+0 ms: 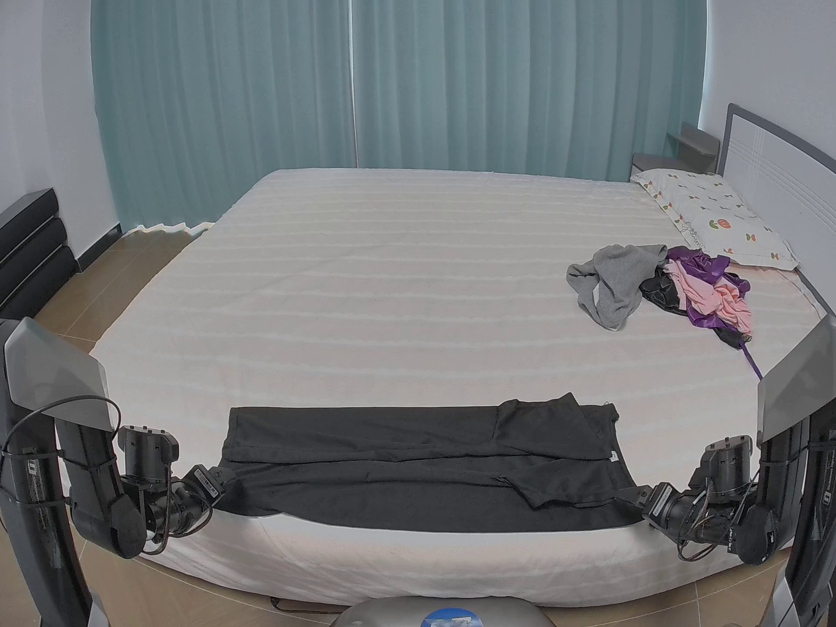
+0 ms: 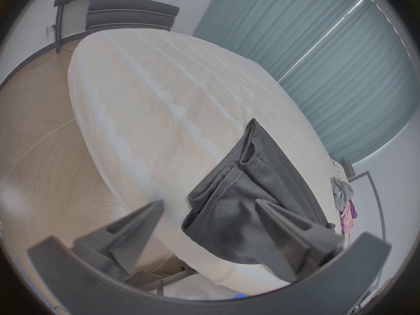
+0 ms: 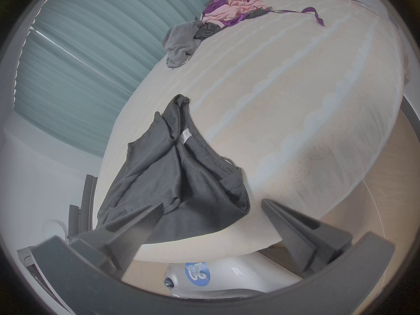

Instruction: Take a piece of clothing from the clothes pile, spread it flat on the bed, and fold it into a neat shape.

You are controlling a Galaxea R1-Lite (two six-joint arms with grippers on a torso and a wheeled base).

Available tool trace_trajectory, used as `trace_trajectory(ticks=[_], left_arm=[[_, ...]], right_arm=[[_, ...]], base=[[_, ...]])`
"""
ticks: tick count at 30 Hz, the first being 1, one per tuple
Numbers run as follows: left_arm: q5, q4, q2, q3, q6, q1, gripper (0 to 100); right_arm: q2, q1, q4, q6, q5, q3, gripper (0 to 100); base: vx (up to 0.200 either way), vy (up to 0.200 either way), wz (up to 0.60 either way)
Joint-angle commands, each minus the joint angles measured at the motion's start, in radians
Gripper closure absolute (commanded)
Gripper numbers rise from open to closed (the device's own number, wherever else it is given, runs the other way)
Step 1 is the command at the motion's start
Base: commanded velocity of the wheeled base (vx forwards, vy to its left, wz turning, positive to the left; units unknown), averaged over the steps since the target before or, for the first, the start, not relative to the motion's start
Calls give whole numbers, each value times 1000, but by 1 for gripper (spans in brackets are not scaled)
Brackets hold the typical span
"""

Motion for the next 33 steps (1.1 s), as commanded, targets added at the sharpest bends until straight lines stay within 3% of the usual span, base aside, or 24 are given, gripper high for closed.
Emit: trace_trajectory(ticks=[1,4,10,17,26,33], left_arm=[[-2,-1,2,8,-7,16,0],[-33,-1,-15,16,-7,55,0],[-177,0,-133,62,1,130,0],[-182,-1,-130,53,1,122,0],[-183,-1,-106,37,-7,128,0],[-185,-1,-95,37,-5,133,0]], right_arm=[[-112,-22,11,-6,-22,18,0],[-186,-25,16,-10,-51,18,0],[-295,5,37,0,-43,18,0],[-264,139,29,145,-25,4,0],[-201,143,19,212,31,-5,0],[-186,146,17,217,32,-8,0]], base=[[0,0,0],[0,0,0],[0,0,0],[0,0,0],[0,0,0],[0,200,0]])
